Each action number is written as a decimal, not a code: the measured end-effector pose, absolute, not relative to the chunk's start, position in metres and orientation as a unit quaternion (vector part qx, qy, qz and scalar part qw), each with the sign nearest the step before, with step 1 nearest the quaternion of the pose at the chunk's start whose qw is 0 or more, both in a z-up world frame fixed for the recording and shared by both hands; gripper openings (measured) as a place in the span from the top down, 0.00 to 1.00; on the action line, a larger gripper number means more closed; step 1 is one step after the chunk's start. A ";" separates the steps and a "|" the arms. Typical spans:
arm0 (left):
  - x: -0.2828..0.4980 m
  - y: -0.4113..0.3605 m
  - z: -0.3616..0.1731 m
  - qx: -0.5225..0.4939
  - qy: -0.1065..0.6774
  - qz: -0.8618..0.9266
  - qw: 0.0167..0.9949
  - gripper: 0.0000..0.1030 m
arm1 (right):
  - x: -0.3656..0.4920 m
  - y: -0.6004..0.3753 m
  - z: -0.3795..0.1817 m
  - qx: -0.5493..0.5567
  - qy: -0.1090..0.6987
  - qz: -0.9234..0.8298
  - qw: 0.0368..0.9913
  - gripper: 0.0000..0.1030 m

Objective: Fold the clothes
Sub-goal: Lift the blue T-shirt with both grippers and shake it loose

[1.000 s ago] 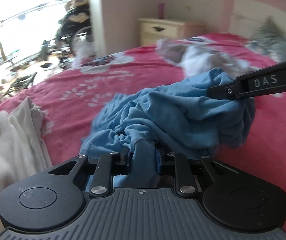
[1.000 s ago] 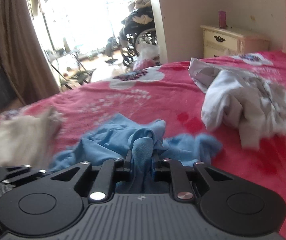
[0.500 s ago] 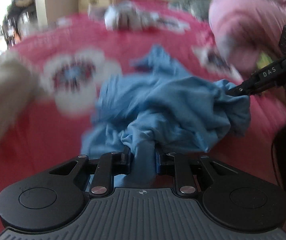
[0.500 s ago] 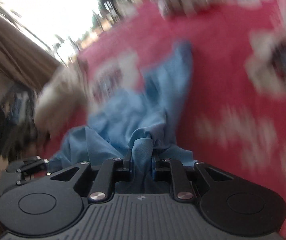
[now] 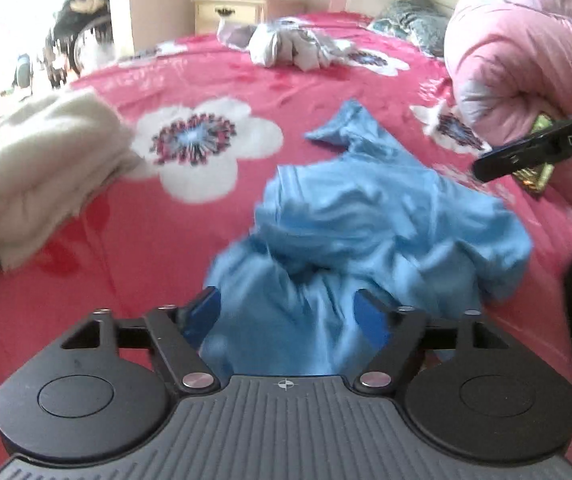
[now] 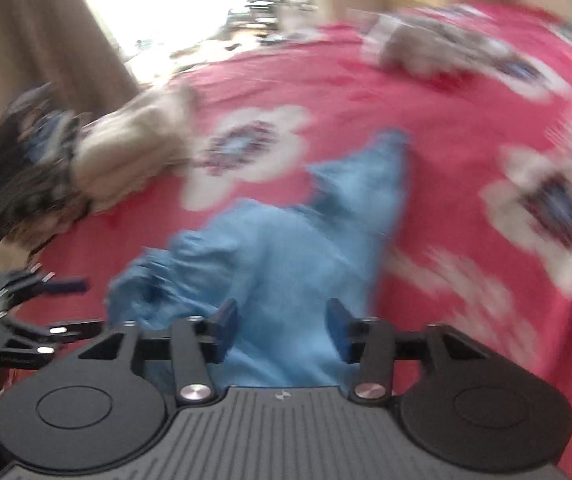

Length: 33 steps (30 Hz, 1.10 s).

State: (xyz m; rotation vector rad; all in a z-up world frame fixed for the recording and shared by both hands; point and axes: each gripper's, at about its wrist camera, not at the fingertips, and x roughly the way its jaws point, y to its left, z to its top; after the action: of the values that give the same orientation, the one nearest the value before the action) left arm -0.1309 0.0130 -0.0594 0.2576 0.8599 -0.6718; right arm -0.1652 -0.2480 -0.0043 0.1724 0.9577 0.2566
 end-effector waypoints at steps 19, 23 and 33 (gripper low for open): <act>-0.111 0.030 -0.105 0.026 0.420 -0.252 0.872 0.87 | -0.147 -0.228 -0.019 0.098 0.436 0.115 0.887 0.92; -0.112 0.042 -0.096 0.009 0.416 -0.232 0.879 0.90 | -0.196 -0.279 0.021 0.144 0.405 0.050 0.902 0.97; -0.138 0.110 -0.043 -0.035 0.384 -0.124 0.914 0.92 | -0.281 -0.330 0.059 0.269 0.398 0.062 0.875 0.97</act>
State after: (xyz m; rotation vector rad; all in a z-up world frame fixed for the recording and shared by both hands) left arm -0.1375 0.1101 -0.0431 -0.0723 0.7899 -0.2563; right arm -0.2806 -0.3305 0.0588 0.5622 0.8314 0.1287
